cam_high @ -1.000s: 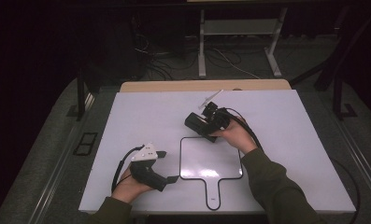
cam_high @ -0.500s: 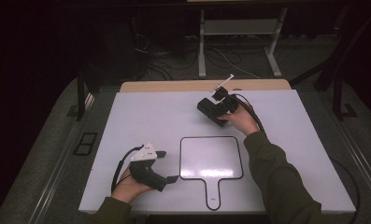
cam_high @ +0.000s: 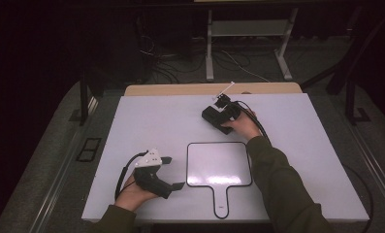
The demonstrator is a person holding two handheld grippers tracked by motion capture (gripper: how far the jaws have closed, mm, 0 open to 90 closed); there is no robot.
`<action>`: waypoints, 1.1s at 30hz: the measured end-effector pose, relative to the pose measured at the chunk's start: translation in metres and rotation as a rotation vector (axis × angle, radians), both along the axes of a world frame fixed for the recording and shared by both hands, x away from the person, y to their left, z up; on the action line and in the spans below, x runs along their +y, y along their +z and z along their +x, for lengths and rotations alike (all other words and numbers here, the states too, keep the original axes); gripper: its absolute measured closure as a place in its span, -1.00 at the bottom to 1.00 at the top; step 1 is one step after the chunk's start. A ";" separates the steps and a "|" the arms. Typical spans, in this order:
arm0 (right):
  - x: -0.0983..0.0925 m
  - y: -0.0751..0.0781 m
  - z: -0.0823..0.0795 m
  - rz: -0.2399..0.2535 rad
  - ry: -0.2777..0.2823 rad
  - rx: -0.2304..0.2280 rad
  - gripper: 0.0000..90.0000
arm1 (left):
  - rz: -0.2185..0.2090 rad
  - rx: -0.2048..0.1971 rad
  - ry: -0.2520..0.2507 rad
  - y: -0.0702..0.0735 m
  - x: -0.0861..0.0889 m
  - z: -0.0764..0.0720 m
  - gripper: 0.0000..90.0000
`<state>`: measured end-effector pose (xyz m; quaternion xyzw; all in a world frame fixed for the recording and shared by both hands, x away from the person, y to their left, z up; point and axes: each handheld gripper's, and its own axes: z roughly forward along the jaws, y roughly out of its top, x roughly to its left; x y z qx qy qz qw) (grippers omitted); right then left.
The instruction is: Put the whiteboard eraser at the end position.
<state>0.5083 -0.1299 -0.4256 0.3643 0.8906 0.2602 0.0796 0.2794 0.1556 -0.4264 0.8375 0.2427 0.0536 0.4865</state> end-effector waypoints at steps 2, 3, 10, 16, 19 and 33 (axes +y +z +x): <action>0.000 -0.001 0.000 -0.006 -0.002 0.001 -0.14 | 0.003 0.001 -0.001 0.000 0.000 0.000 -1.00; 0.001 -0.002 0.000 -0.011 -0.005 0.003 -0.14 | 0.003 0.001 -0.001 0.000 0.000 0.000 -1.00; 0.000 -0.006 0.001 -0.013 -0.011 -0.002 -0.18 | 0.006 -0.002 0.000 0.000 0.001 0.001 -1.00; -0.004 0.002 -0.001 0.027 -0.030 -0.034 -0.40 | 0.002 -0.004 0.007 -0.001 0.001 0.003 -1.00; -0.007 0.007 -0.003 0.055 -0.046 -0.042 -0.50 | -0.006 -0.003 0.011 -0.002 0.001 0.005 -1.00; -0.034 0.028 -0.035 0.141 -0.059 -0.177 -0.71 | -0.007 -0.009 0.030 -0.006 0.002 0.009 -1.00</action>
